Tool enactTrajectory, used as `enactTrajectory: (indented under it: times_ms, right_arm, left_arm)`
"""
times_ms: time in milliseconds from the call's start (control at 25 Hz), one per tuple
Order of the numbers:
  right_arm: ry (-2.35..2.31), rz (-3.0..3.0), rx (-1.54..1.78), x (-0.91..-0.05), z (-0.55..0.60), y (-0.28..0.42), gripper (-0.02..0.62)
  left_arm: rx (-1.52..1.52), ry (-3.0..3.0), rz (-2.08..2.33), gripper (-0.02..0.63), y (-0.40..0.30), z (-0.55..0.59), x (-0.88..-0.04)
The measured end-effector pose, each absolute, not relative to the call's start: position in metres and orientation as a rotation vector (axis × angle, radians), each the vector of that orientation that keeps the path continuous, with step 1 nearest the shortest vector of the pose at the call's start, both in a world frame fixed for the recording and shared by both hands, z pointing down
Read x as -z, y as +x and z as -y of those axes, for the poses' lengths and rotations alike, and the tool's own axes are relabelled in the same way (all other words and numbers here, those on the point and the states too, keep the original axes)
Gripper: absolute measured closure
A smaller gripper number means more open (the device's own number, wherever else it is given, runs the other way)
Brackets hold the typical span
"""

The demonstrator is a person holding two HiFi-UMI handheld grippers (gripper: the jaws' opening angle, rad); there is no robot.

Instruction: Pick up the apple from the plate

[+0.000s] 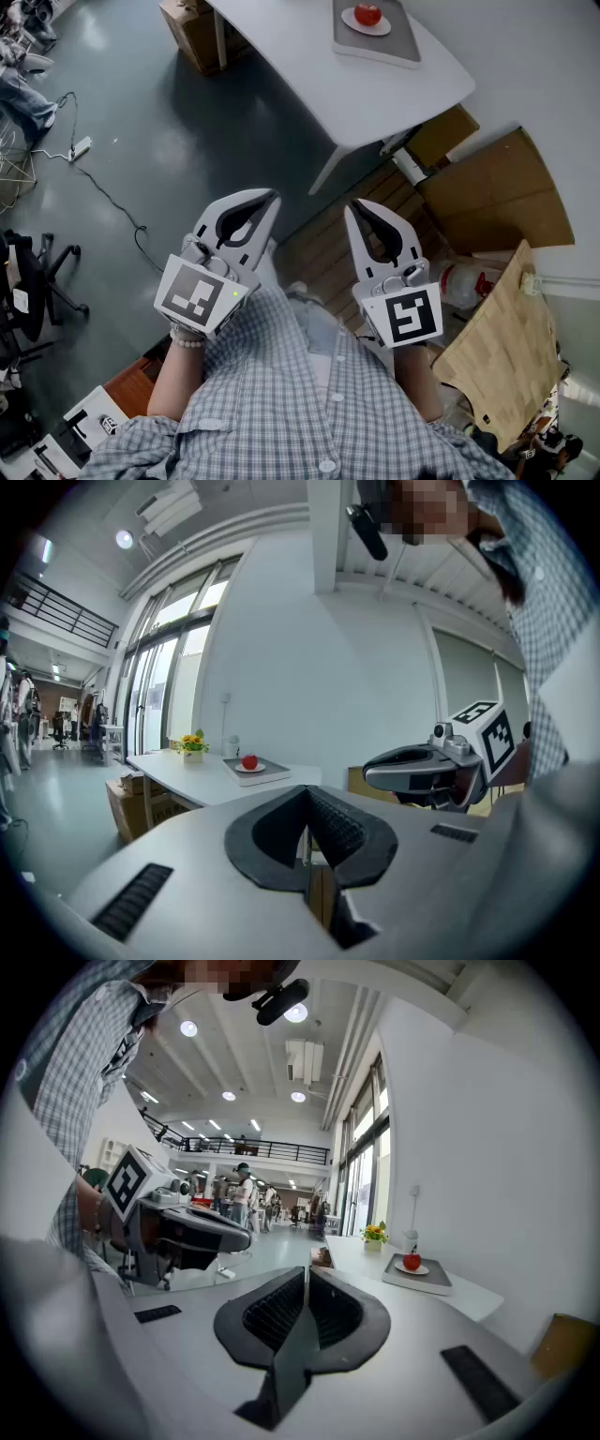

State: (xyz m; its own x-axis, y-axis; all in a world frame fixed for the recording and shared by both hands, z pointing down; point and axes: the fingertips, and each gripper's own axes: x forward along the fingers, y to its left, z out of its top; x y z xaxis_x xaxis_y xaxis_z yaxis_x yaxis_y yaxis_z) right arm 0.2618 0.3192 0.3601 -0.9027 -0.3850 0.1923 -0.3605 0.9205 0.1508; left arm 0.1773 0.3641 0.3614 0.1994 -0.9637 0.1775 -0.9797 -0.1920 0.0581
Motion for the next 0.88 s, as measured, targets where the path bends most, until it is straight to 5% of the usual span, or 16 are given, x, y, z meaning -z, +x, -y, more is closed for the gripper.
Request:
enactTrajectory:
  times_ms: [880]
  right_arm:
    - [0.548, 2.976, 0.007, -0.354, -0.309, 0.236, 0.563]
  left_arm:
    - [-0.133, 2.220, 1.928, 0.595, 0.138, -0.369, -0.372]
